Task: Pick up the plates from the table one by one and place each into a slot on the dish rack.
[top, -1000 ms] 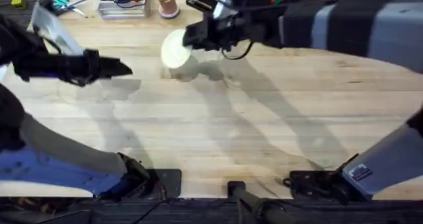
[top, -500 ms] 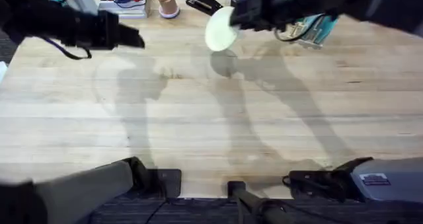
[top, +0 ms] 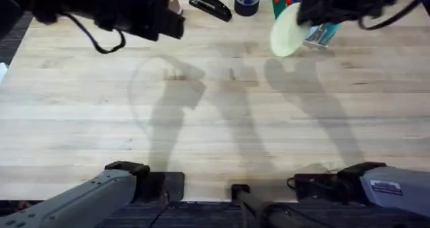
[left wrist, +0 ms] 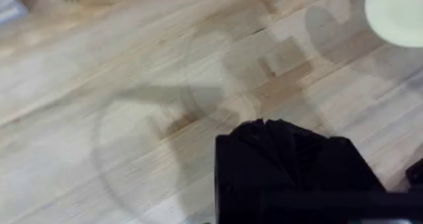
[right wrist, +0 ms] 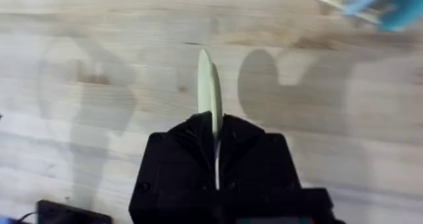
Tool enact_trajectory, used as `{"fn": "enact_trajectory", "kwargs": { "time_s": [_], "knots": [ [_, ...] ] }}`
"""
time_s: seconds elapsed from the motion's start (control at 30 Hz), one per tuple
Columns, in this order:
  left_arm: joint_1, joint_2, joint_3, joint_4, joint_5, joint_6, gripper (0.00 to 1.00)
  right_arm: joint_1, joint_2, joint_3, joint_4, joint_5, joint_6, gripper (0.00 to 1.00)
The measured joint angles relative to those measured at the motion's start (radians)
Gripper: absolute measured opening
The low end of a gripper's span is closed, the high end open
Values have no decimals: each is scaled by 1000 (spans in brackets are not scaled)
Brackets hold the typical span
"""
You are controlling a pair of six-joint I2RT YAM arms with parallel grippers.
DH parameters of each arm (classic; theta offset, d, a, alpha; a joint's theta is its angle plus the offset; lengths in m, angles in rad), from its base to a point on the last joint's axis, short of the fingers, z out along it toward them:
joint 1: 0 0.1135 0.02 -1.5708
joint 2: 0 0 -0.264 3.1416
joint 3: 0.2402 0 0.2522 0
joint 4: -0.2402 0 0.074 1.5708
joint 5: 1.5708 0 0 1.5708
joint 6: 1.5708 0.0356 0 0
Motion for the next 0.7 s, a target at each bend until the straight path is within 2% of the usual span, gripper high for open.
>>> {"fn": "enact_trajectory", "kwargs": {
  "time_s": [0.17,0.2,0.37,0.43,0.7],
  "knots": [
    [-126,-9,32,4,-88,-16,59,-1,-1,127,-142,126,-17,30],
    [-147,-10,35,8,-100,-19,168,-1,-2,148,-164,153,-17,30],
    [-201,-10,38,27,-133,-25,936,-2,-2,226,-221,260,-16,30],
    [-203,-10,38,30,-139,-28,991,-2,-2,249,-235,285,-15,30],
    [-202,-10,38,32,-156,-28,995,-2,-1,313,-311,383,45,29]
  ]
}}
